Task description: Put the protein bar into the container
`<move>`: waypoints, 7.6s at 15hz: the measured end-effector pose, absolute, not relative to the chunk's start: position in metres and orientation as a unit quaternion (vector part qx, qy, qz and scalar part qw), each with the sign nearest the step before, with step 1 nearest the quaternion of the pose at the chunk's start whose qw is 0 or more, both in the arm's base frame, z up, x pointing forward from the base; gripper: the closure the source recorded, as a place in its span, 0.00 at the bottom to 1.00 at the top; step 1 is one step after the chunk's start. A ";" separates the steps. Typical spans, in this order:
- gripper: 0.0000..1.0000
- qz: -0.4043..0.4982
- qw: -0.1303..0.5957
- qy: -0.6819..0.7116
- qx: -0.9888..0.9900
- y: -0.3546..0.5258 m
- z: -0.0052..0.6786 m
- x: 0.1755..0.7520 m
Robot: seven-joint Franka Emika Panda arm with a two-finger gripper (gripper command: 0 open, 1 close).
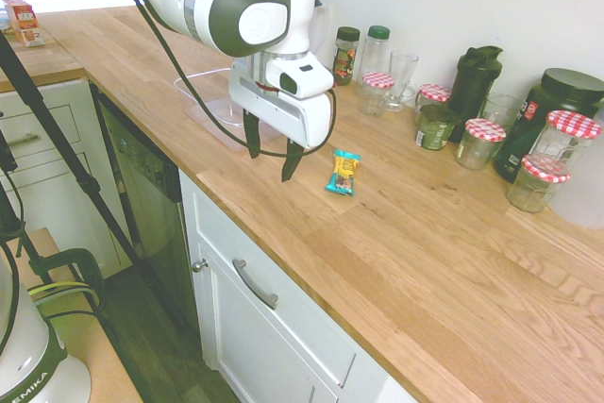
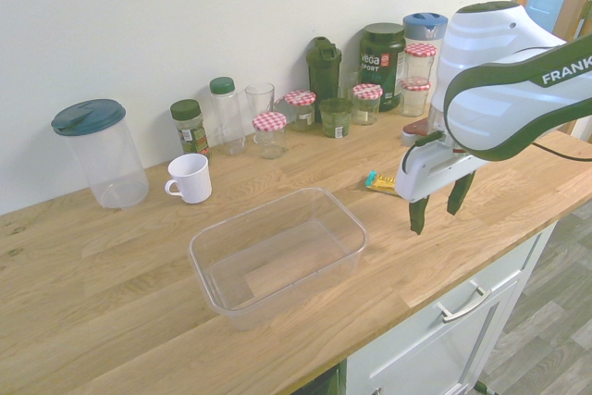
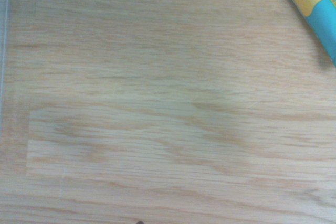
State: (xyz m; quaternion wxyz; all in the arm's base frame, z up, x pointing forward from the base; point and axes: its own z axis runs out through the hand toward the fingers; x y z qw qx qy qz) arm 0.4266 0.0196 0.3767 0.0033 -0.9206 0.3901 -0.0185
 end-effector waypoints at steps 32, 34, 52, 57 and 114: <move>0.00 -0.051 -0.055 0.223 -0.972 -0.020 0.353 0.548; 0.00 -0.048 -0.057 0.220 -0.973 -0.024 0.345 0.549; 1.00 -0.052 -0.054 0.192 -0.979 -0.031 0.334 0.556; 1.00 -0.064 -0.052 0.193 -0.978 -0.040 0.333 0.553; 1.00 -0.109 -0.127 0.184 -0.968 0.318 0.383 0.476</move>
